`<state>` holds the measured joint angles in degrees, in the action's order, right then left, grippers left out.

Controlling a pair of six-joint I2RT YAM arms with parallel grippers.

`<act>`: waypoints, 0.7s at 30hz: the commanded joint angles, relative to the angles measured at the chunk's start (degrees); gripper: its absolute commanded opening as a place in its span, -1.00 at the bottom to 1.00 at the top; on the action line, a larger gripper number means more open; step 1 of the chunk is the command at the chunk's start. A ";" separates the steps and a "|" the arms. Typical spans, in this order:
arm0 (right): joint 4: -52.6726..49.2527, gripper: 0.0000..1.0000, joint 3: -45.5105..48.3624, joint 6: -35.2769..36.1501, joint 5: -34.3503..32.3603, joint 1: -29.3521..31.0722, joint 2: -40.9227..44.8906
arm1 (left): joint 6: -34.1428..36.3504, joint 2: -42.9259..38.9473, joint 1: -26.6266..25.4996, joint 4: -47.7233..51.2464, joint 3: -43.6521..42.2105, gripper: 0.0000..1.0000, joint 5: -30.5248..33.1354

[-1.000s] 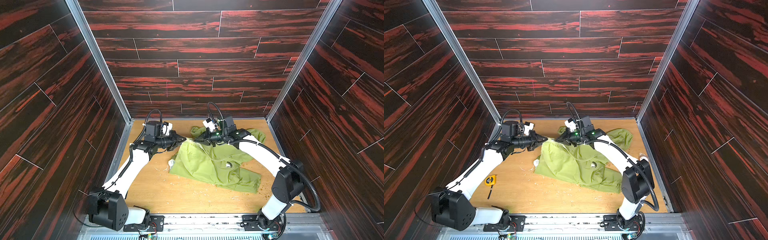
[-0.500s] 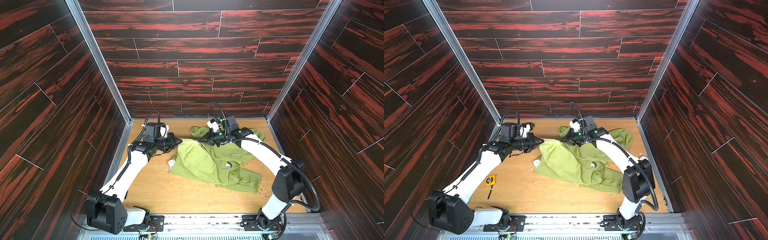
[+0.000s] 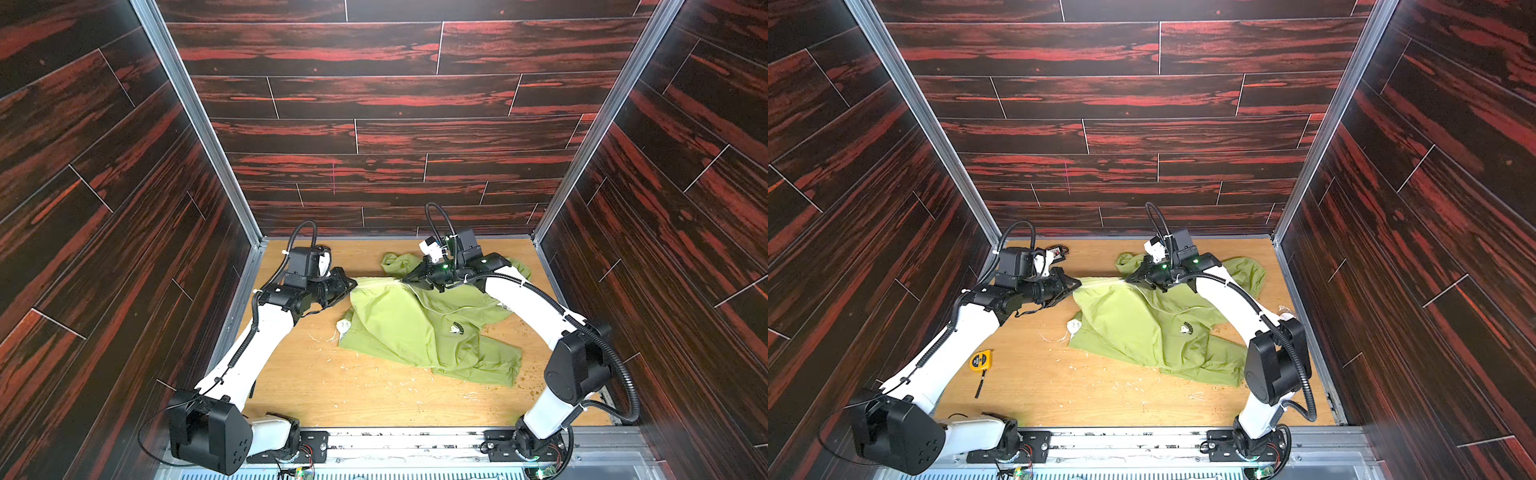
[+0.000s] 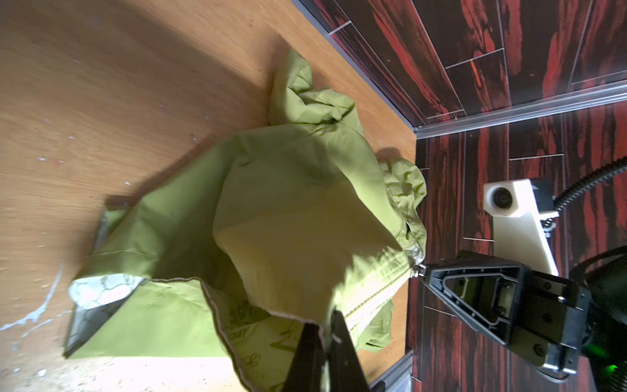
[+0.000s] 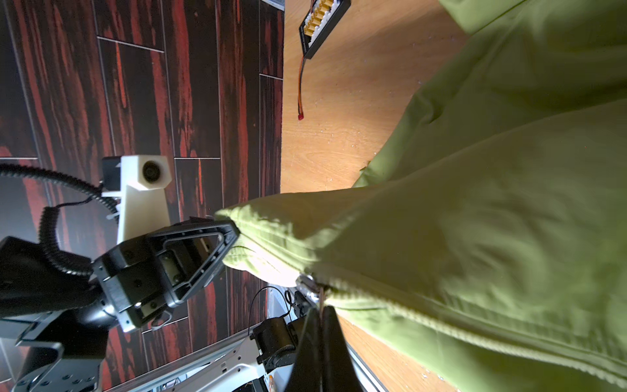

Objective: Zip up the jacket
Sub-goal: 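Pull the zipper slider with the right gripper toward the collar, away from the left gripper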

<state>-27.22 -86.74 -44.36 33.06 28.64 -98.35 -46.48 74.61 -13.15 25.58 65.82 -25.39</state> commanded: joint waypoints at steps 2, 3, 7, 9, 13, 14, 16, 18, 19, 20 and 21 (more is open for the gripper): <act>-2.04 -1.00 -1.76 1.45 -1.65 -1.40 -1.63 | 1.83 -2.55 1.09 2.35 0.32 -1.00 5.65; -2.20 -1.00 -1.77 1.54 -1.68 -1.55 -1.54 | 1.92 -2.54 1.13 2.54 0.30 -1.00 6.06; -2.57 -1.00 -1.59 1.89 -1.66 -2.14 -1.41 | 2.01 -2.72 1.45 3.22 0.10 -1.00 7.25; -2.75 -1.00 -1.50 2.08 -1.60 -2.45 -1.40 | 2.01 -2.79 1.54 3.41 0.02 -1.00 7.77; -3.20 -1.00 -1.33 2.42 -1.66 -3.06 -1.17 | 2.07 -3.04 1.68 3.75 -0.21 -1.00 8.78; -3.34 -1.00 -1.24 2.52 -1.76 -3.22 -1.16 | 2.05 -3.07 1.72 3.71 -0.24 -1.00 9.05; -3.62 -1.00 -1.24 2.76 -1.90 -3.46 -1.07 | 2.06 -3.24 1.90 3.91 -0.39 -1.00 9.69; -4.02 -1.00 -1.24 3.03 -2.11 -3.76 -1.06 | 2.18 -3.33 1.96 4.10 -0.47 -1.00 10.25; -4.28 -1.00 -1.16 3.13 -2.12 -3.94 -1.04 | 2.25 -3.41 2.02 4.20 -0.58 -1.00 10.55; -4.33 -1.00 -1.11 3.22 -2.12 -4.16 -0.97 | 2.27 -3.49 2.09 4.22 -0.60 -1.00 10.88; -4.42 -1.00 -1.02 3.29 -2.12 -4.27 -0.85 | 2.26 -3.50 2.15 4.43 -0.68 -1.00 11.13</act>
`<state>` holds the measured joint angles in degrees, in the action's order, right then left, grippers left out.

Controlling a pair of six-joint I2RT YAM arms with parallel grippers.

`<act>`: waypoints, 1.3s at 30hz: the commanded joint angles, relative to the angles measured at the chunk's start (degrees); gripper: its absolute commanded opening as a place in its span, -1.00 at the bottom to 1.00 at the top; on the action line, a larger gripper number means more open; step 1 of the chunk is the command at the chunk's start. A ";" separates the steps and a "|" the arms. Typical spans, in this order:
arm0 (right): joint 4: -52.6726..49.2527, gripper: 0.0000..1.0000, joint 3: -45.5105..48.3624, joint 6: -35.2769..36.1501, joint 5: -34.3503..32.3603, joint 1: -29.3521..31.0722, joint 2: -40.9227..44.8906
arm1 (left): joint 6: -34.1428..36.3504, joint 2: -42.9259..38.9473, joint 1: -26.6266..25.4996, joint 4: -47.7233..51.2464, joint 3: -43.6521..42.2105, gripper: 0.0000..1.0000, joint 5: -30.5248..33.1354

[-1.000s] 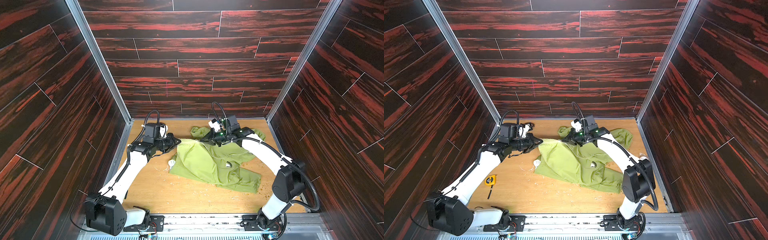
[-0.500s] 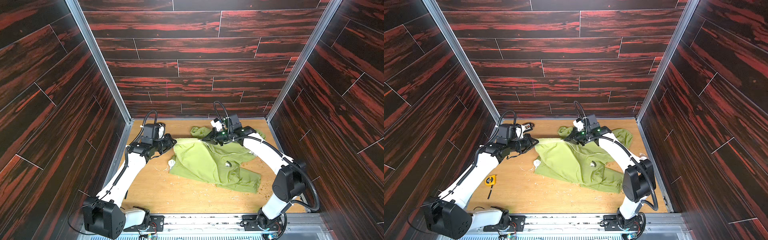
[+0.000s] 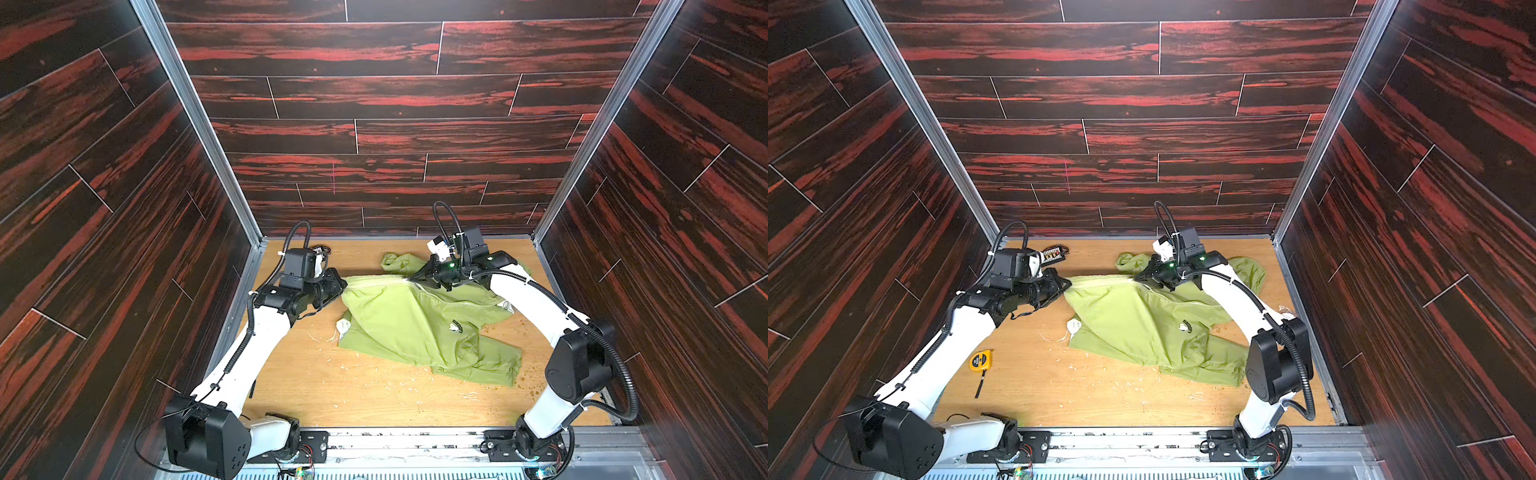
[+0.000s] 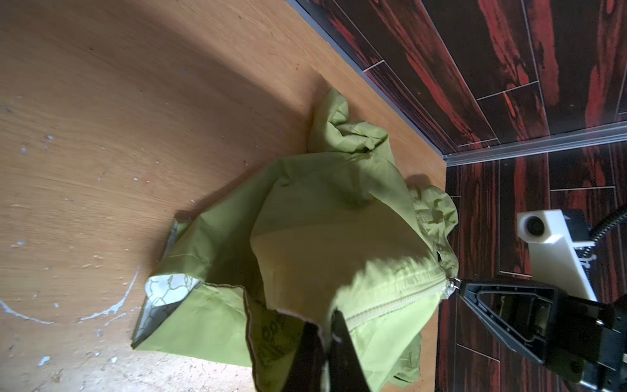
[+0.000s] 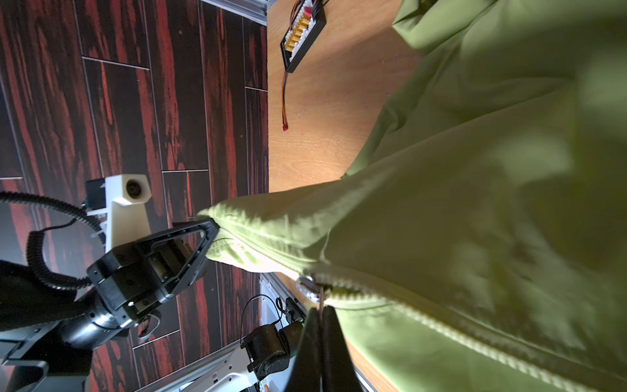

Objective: Zip up the jacket
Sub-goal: 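Pull the zipper slider with the right gripper toward the collar, away from the left gripper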

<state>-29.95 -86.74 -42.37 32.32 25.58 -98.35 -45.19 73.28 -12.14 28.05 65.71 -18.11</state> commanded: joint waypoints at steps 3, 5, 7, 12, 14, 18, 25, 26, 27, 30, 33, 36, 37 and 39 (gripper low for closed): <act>-1.73 -1.00 -0.65 1.40 -1.38 -1.67 -0.66 | 1.07 -2.17 1.29 2.21 -0.76 -1.00 4.32; -1.73 -1.00 -0.37 1.45 -1.38 -1.92 -0.47 | 1.02 -2.09 1.39 2.38 -0.93 -1.00 4.54; -1.77 -1.00 -0.12 1.46 -1.38 -2.27 -0.30 | 0.98 -2.00 1.50 2.38 -1.11 -1.00 4.61; -1.78 -1.00 1.13 1.33 -1.73 -3.11 0.26 | 1.33 -2.04 1.61 2.86 -1.21 -1.00 5.05; -1.86 -1.00 1.47 1.43 -1.82 -3.50 0.59 | 1.42 -2.04 1.73 2.88 -1.37 -1.00 5.01; -2.37 -1.00 2.13 1.77 -2.42 -4.14 1.02 | 1.80 -2.00 1.94 3.40 -1.38 -1.00 5.01; -2.91 -1.00 3.60 2.29 -2.95 -5.96 1.86 | 2.27 -2.52 2.41 4.11 -1.47 -1.00 5.48; -2.99 -1.00 3.85 2.44 -2.96 -6.19 2.00 | 2.34 -2.62 2.42 4.23 -1.46 -1.00 5.55; -3.00 -1.00 4.07 2.54 -2.96 -6.33 2.15 | 2.34 -2.69 2.52 4.29 -1.51 -1.00 5.59; -3.22 -1.00 4.47 2.80 -2.96 -6.94 2.48 | 2.33 -2.79 2.65 4.33 -1.59 -1.00 5.85; -3.31 -1.00 4.82 2.99 -3.08 -7.47 2.72 | 2.38 -2.87 2.86 4.38 -1.67 -1.00 5.98; -3.36 -1.00 5.26 3.12 -3.13 -7.99 2.89 | 2.38 -2.96 2.91 4.38 -1.69 -1.00 6.27; -3.36 -1.00 5.42 3.17 -3.13 -8.24 2.94 | 2.30 -2.96 2.99 4.47 -1.76 -1.00 6.45; -3.56 -1.00 5.65 3.28 -3.13 -8.65 3.00 | 2.30 -3.02 3.05 4.46 -1.79 -1.00 6.52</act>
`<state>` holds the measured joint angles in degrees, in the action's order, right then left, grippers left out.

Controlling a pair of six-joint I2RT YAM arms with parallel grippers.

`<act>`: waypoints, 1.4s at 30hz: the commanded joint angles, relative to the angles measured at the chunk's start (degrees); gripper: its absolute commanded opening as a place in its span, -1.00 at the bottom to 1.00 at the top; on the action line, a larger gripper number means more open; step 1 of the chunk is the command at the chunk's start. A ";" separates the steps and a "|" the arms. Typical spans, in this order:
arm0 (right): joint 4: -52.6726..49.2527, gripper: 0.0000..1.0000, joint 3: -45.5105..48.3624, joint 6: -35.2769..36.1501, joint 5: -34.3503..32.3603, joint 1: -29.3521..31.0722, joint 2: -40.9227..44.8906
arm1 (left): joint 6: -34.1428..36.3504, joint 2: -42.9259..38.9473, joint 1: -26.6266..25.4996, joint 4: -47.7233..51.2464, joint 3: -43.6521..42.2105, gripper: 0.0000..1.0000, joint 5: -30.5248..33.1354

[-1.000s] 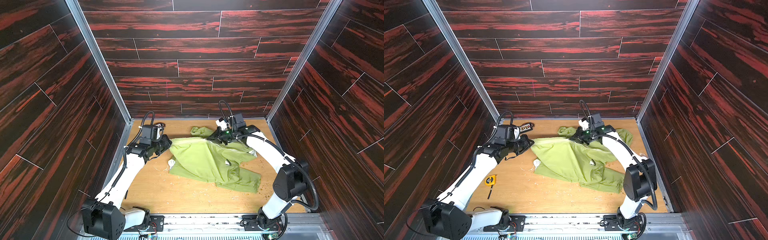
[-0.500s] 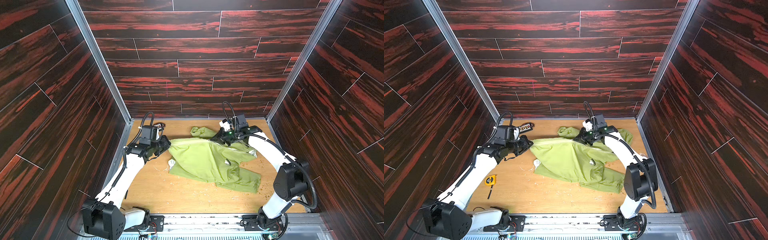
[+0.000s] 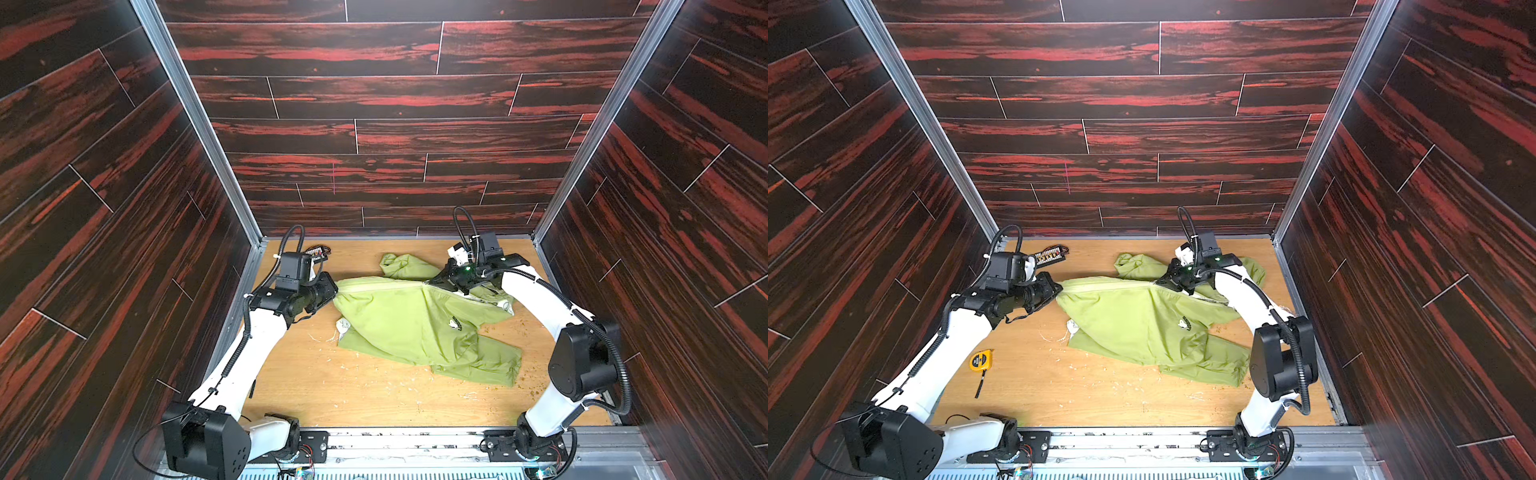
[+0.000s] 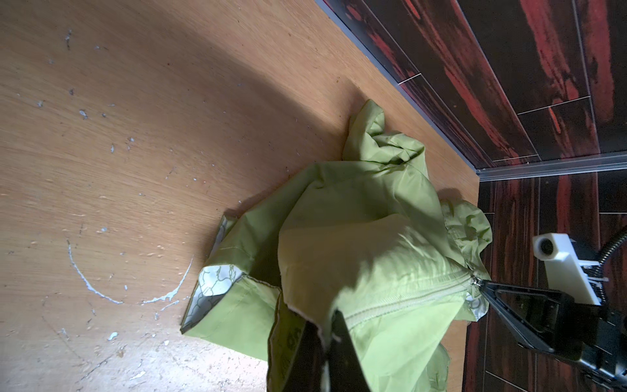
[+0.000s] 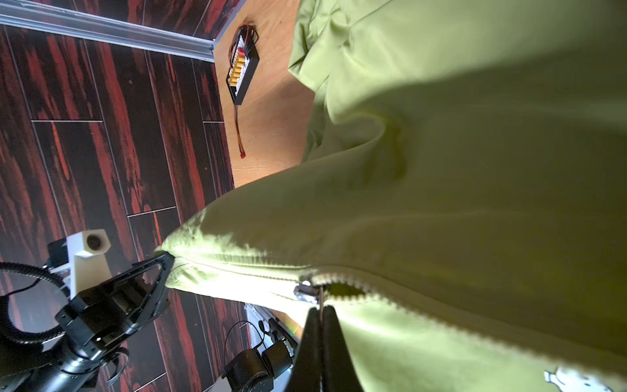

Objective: Zip up the jacket
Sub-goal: 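Pull the zipper slider with the right gripper toward the collar, away from the left gripper, then continue pulling the slider with the right gripper up to the jacket collar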

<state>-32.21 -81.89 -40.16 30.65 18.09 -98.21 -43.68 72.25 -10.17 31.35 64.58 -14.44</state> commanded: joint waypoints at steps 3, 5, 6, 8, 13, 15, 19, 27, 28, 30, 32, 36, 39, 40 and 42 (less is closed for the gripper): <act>-1.52 -1.00 1.11 1.42 -1.47 -1.72 3.03 | 0.62 -2.15 1.10 1.17 -0.81 -1.00 3.10; -1.85 -1.00 1.39 1.82 -1.64 -2.14 3.20 | 0.63 -2.21 1.15 1.17 -0.97 -1.00 3.43; -1.98 -1.00 1.55 1.85 -1.73 -2.41 3.30 | 0.61 -2.28 1.12 1.17 -0.95 -1.00 3.73; -2.24 -1.00 1.86 2.15 -1.89 -2.97 3.45 | 0.59 -2.48 1.14 1.16 -1.03 -1.00 4.25; -2.68 -1.00 2.43 2.62 -1.98 -4.35 3.87 | 0.66 -2.99 1.35 1.14 -1.16 -1.00 5.55; -2.94 -1.00 2.57 2.92 -2.07 -4.80 4.06 | 0.63 -3.08 1.39 1.12 -1.23 -1.00 5.97; -3.44 -1.00 2.99 3.51 -2.11 -5.84 4.38 | 0.67 -3.11 1.69 1.16 -1.35 -1.00 6.08; -4.68 -1.00 3.81 5.02 -2.71 -7.97 5.14 | 0.86 -3.52 1.92 1.17 -1.72 -1.00 6.15; -4.80 -1.00 3.97 5.18 -2.79 -8.24 5.30 | 0.86 -3.58 2.08 1.17 -1.67 -1.00 6.13; -5.05 -1.00 4.19 5.51 -2.97 -8.84 5.57 | 0.83 -3.61 2.11 1.12 -1.76 -1.00 6.06; -5.30 -1.00 4.59 5.93 -3.06 -9.42 5.88 | 0.97 -3.61 2.20 1.12 -1.83 -1.00 5.98; -5.75 -1.00 5.36 6.41 -3.23 -10.84 6.53 | 0.92 -3.71 2.34 1.17 -1.90 -1.00 5.65; -6.07 -1.00 5.77 6.80 -3.31 -11.75 6.89 | 0.93 -3.78 2.48 1.17 -2.05 -1.00 5.49; -6.11 -1.00 5.90 6.85 -3.41 -11.98 7.05 | 0.92 -3.84 2.46 1.17 -2.07 -1.00 5.43; -6.36 -1.00 6.27 7.26 -3.57 -12.52 7.33 | 0.89 -3.96 2.46 1.17 -2.17 -1.00 5.39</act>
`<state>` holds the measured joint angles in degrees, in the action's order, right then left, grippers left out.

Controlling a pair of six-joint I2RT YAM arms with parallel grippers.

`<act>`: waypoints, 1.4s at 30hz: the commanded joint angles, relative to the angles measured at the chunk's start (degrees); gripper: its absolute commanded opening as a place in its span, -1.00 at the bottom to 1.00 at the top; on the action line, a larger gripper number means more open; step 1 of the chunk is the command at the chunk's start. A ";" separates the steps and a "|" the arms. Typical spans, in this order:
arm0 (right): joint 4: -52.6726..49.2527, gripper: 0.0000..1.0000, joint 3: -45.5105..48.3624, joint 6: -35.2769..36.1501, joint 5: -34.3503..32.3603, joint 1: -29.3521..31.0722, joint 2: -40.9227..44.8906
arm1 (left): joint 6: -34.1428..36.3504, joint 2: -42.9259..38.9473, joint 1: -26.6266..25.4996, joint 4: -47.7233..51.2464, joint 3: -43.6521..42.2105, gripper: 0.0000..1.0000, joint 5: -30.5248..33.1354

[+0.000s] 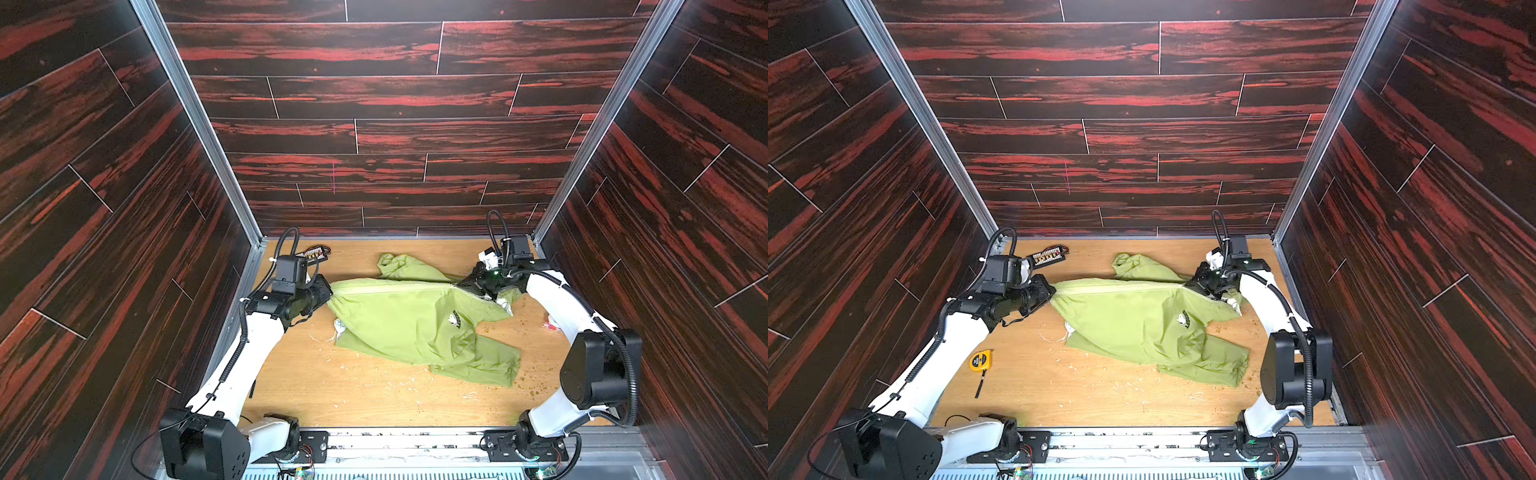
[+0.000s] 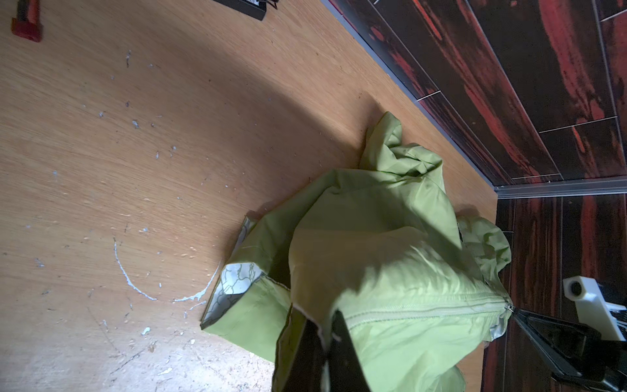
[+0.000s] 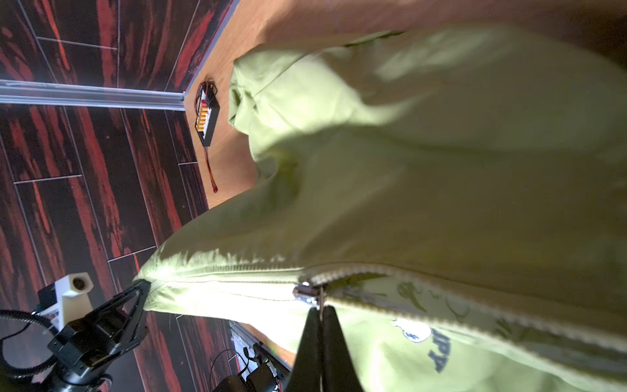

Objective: Zip up the jacket
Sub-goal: 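Continue pulling the slider with the right gripper up to the jacket collar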

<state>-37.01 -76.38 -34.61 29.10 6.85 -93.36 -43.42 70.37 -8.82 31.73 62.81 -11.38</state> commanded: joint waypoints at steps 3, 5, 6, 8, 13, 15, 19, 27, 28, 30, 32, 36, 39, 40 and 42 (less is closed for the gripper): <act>-1.66 -1.00 1.45 1.89 -2.14 -2.21 2.79 | 0.57 -2.43 1.17 0.79 -0.63 -1.00 2.36; -1.85 -1.00 1.92 2.22 -2.45 -2.71 2.92 | 0.61 -2.67 1.32 0.73 -0.67 -1.00 2.47; -1.99 -1.00 2.14 2.35 -2.64 -2.99 2.93 | 0.61 -2.77 1.28 0.79 -0.71 -1.00 2.42; -2.21 -1.00 2.37 2.72 -2.96 -3.57 2.93 | 0.61 -2.95 1.28 0.79 -0.89 -1.00 2.48; -2.97 -1.00 2.90 3.69 -3.82 -5.16 3.01 | 0.39 -3.48 1.39 0.79 -1.35 -1.00 2.57; -3.23 -1.00 3.18 4.02 -4.00 -5.94 3.10 | 0.39 -3.70 1.45 0.77 -1.45 -1.00 2.58; -3.52 -1.00 3.65 4.72 -4.19 -7.10 3.27 | 0.35 -3.84 1.48 0.79 -1.63 -1.00 2.56; -4.28 -1.00 4.51 5.67 -4.84 -9.94 3.74 | 0.35 -3.97 1.51 0.79 -1.38 -1.00 2.72; -4.46 -1.00 4.57 5.77 -4.95 -10.35 3.79 | 0.34 -3.92 1.54 0.79 -1.37 -1.00 2.68; -4.80 -1.00 4.57 6.03 -5.22 -11.11 3.85 | 0.44 -3.92 1.69 0.79 -1.30 -1.00 2.75; -5.25 -1.00 4.55 6.45 -5.56 -11.91 3.97 | 0.47 -3.99 1.62 0.79 -1.37 -1.00 2.81; -5.92 -1.00 4.66 7.11 -5.90 -13.51 4.15 | 0.53 -3.92 1.79 0.79 -1.25 -1.00 2.63; -6.56 -1.00 4.70 7.58 -6.56 -14.73 4.24 | 0.53 -3.95 1.73 0.79 -1.27 -1.00 2.44; -6.77 -1.00 4.75 7.69 -6.95 -15.13 4.33 | 0.45 -3.93 1.72 0.79 -1.23 -1.00 2.46; -6.93 -1.00 5.00 7.81 -7.22 -16.00 4.58 | 0.50 -3.92 1.74 0.79 -1.24 -1.00 2.41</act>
<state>-42.68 -72.23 -28.34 25.69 -7.03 -91.46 -43.42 68.49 -8.21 31.77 61.71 -12.10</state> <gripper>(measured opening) 0.047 0.070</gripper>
